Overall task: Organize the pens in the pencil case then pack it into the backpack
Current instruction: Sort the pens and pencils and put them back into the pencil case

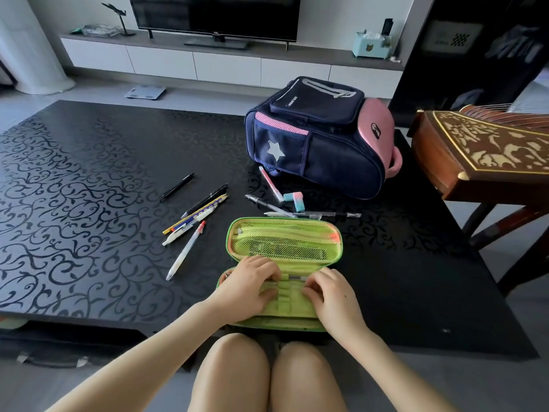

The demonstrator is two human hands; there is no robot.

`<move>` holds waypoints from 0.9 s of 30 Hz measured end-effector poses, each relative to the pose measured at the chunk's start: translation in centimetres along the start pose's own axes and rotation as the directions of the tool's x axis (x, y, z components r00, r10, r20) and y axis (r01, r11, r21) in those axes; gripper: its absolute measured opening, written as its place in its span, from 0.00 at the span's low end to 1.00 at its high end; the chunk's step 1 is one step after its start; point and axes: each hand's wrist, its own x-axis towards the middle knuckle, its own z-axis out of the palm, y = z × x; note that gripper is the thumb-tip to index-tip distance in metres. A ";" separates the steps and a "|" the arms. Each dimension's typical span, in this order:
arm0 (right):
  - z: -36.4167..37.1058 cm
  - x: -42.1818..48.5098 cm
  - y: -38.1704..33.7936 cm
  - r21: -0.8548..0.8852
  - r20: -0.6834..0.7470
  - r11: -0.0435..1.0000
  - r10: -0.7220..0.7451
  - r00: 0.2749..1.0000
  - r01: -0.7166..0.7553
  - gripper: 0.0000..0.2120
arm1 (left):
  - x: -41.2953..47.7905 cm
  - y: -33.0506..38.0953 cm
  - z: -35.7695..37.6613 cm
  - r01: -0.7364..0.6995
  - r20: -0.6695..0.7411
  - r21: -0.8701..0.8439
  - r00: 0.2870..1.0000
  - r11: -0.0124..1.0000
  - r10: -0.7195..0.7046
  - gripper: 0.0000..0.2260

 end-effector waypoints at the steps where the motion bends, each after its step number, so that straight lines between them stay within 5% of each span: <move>1: 0.0 0.0 0.1 -0.027 0.008 1.000 -0.011 1.000 0.011 0.05 | -0.3 -0.4 -0.1 -0.007 -0.017 0.036 1.000 0.999 0.008 0.08; 8: -2.9 1.5 0.3 -0.106 0.158 0.992 -0.050 0.986 0.067 0.08 | -1.3 -2.3 -1.2 0.084 -0.076 0.034 0.994 0.996 -0.081 0.09; 14: -3.0 11.5 -1.7 -0.154 -0.065 0.987 0.036 0.997 -0.046 0.10 | 1.2 -3.3 -3.3 0.150 -0.203 -0.003 0.968 0.989 -0.147 0.06; 21: 1.5 19.5 -0.9 -0.373 0.238 0.899 0.331 0.913 -0.229 0.18 | 2.9 -4.4 -5.2 0.173 -0.313 -0.032 0.934 0.984 -0.174 0.05; 27: -2.0 16.4 -3.0 -0.204 0.119 0.979 0.015 0.993 0.009 0.11 | 3.1 -4.4 -6.0 0.124 -0.401 0.272 0.916 0.954 -0.005 0.10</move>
